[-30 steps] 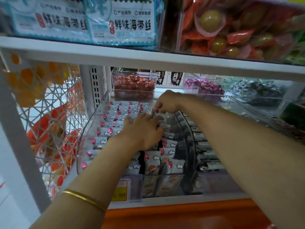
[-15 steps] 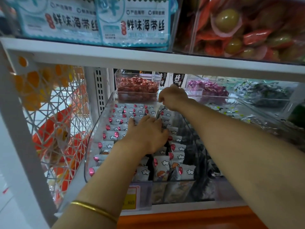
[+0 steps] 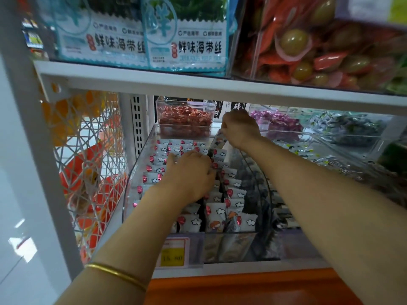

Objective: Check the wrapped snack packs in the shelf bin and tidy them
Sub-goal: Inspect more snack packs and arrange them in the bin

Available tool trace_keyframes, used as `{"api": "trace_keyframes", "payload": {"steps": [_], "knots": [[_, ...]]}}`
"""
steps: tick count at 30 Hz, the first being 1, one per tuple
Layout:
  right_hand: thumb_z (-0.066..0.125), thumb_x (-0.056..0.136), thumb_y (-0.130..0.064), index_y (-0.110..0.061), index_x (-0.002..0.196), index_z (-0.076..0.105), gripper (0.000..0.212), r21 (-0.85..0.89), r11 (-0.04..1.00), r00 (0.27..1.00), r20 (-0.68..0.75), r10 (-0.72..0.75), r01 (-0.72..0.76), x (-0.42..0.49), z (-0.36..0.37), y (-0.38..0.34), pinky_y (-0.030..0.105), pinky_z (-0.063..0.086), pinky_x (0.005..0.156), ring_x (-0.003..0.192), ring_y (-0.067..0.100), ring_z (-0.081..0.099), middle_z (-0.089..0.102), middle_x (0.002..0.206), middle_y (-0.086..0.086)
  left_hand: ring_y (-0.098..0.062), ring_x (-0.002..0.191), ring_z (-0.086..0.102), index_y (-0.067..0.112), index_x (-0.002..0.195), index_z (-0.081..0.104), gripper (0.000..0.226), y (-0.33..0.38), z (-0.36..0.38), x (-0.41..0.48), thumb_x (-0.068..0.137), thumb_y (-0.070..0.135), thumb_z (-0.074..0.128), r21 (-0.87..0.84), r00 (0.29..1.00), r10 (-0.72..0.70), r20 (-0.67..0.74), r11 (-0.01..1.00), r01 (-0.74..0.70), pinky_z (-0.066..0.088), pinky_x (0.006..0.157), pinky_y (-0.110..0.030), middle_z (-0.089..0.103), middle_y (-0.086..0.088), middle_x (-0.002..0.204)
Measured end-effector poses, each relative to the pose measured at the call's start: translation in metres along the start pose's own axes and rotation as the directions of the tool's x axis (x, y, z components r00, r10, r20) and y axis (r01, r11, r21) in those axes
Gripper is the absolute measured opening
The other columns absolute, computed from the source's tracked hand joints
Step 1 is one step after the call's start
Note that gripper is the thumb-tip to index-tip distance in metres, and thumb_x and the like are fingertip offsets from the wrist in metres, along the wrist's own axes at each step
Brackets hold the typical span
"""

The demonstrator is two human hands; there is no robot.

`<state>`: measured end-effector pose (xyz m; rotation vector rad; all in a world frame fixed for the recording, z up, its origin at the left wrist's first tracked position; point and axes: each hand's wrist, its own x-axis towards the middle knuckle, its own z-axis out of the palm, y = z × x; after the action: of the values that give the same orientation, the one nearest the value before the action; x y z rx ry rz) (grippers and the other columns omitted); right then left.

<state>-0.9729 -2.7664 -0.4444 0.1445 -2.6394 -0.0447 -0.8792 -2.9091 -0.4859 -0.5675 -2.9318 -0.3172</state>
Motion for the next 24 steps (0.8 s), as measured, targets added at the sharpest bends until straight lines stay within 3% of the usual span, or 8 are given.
{"api": "trace_keyframes", "payload": {"steps": [3, 7, 10, 12, 14, 16, 21, 24], "knots": [[0.050, 0.089, -0.004, 0.001, 0.102, 0.058, 0.016, 0.028, 0.999, 0.975, -0.223, 0.027, -0.021, -0.029, -0.020, 0.004, 0.032, 0.040, 0.073, 0.102, 0.032, 0.053, 0.059, 0.107, 0.018, -0.029, 0.109, 0.049, 0.008, 0.096, 0.051, 0.015, 0.003, -0.007, -0.013, 0.093, 0.016, 0.039, -0.102, 0.990, -0.020, -0.141, 0.995, 0.005, 0.031, 0.104, -0.049, 0.052, -0.007, 0.100], [0.051, 0.091, -0.006, -0.005, 0.081, 0.056, 0.011, 0.342, 0.939, 0.933, -0.324, 0.156, -0.038, -0.083, -0.048, 0.007, 0.029, 0.040, 0.060, 0.075, 0.024, 0.058, 0.058, 0.086, 0.014, -0.032, 0.107, 0.052, 0.004, 0.129, 0.049, 0.035, 0.010, -0.016, -0.033, 0.094, 0.008, 0.042, -0.337, 0.956, -0.105, -0.273, 0.942, 0.007, 0.045, 0.088, -0.039, 0.053, -0.019, 0.125], [0.051, 0.091, -0.003, -0.012, 0.074, 0.045, 0.020, 0.607, 0.791, 0.888, -0.323, 0.327, -0.070, -0.125, -0.064, 0.004, 0.015, 0.036, 0.053, 0.062, 0.003, 0.046, 0.050, 0.080, 0.006, -0.023, 0.093, 0.053, 0.004, 0.130, 0.046, 0.035, 0.015, -0.020, -0.047, 0.096, 0.012, 0.045, -0.479, 0.938, -0.138, -0.319, 0.877, -0.033, 0.040, 0.070, -0.028, 0.055, -0.016, 0.123], [0.050, 0.092, -0.003, -0.008, 0.078, 0.046, 0.016, 0.748, 0.658, 0.877, -0.253, 0.409, -0.091, -0.150, -0.069, 0.000, 0.012, 0.039, 0.056, 0.062, 0.008, 0.050, 0.051, 0.079, 0.008, -0.024, 0.091, 0.055, 0.005, 0.129, 0.047, 0.037, 0.019, -0.021, -0.056, 0.097, 0.024, 0.047, -0.574, 0.958, -0.133, -0.254, 0.818, -0.039, 0.041, 0.072, -0.030, 0.058, -0.013, 0.117], [0.049, 0.093, -0.005, -0.006, 0.081, 0.049, 0.013, 0.864, 0.484, 0.872, -0.123, 0.474, -0.142, -0.169, -0.072, -0.002, 0.027, 0.048, 0.061, 0.063, 0.021, 0.058, 0.054, 0.077, 0.005, -0.036, 0.090, 0.060, 0.001, 0.111, 0.056, 0.034, 0.023, -0.023, -0.066, 0.096, 0.030, 0.046, -0.659, 0.980, -0.104, -0.173, 0.752, -0.036, 0.049, 0.075, -0.043, 0.062, -0.020, 0.103], [0.050, 0.095, -0.007, -0.007, 0.083, 0.052, 0.012, 0.925, 0.336, 0.868, -0.013, 0.497, -0.179, -0.182, -0.074, -0.003, 0.031, 0.052, 0.061, 0.059, 0.015, 0.059, 0.057, 0.079, 0.002, -0.036, 0.090, 0.064, 0.005, 0.094, 0.061, 0.027, 0.024, -0.025, -0.073, 0.096, 0.027, 0.047, -0.785, 0.988, -0.106, -0.112, 0.619, -0.023, 0.054, 0.082, -0.047, 0.065, -0.019, 0.092], [0.058, 0.090, -0.006, -0.012, 0.086, 0.063, 0.008, 0.988, 0.004, 0.893, 0.139, 0.429, -0.155, -0.201, -0.076, -0.001, 0.028, 0.058, 0.065, 0.069, 0.006, 0.065, 0.066, 0.083, -0.002, -0.022, 0.087, 0.069, 0.008, 0.093, 0.065, 0.018, 0.018, -0.024, -0.076, 0.094, 0.021, 0.053, -0.942, 0.990, -0.138, -0.016, 0.335, 0.031, 0.057, 0.064, -0.022, 0.067, -0.009, 0.090], [0.059, 0.089, -0.008, -0.016, 0.083, 0.066, 0.012, 0.987, -0.055, 0.897, 0.161, 0.413, -0.152, -0.204, -0.074, 0.000, 0.026, 0.057, 0.063, 0.068, 0.006, 0.066, 0.070, 0.076, -0.007, -0.018, 0.081, 0.066, 0.008, 0.093, 0.066, 0.016, 0.017, -0.023, -0.076, 0.092, 0.020, 0.055, -0.975, 0.988, -0.149, 0.033, 0.213, 0.064, 0.055, 0.061, -0.019, 0.069, -0.010, 0.092]]}}
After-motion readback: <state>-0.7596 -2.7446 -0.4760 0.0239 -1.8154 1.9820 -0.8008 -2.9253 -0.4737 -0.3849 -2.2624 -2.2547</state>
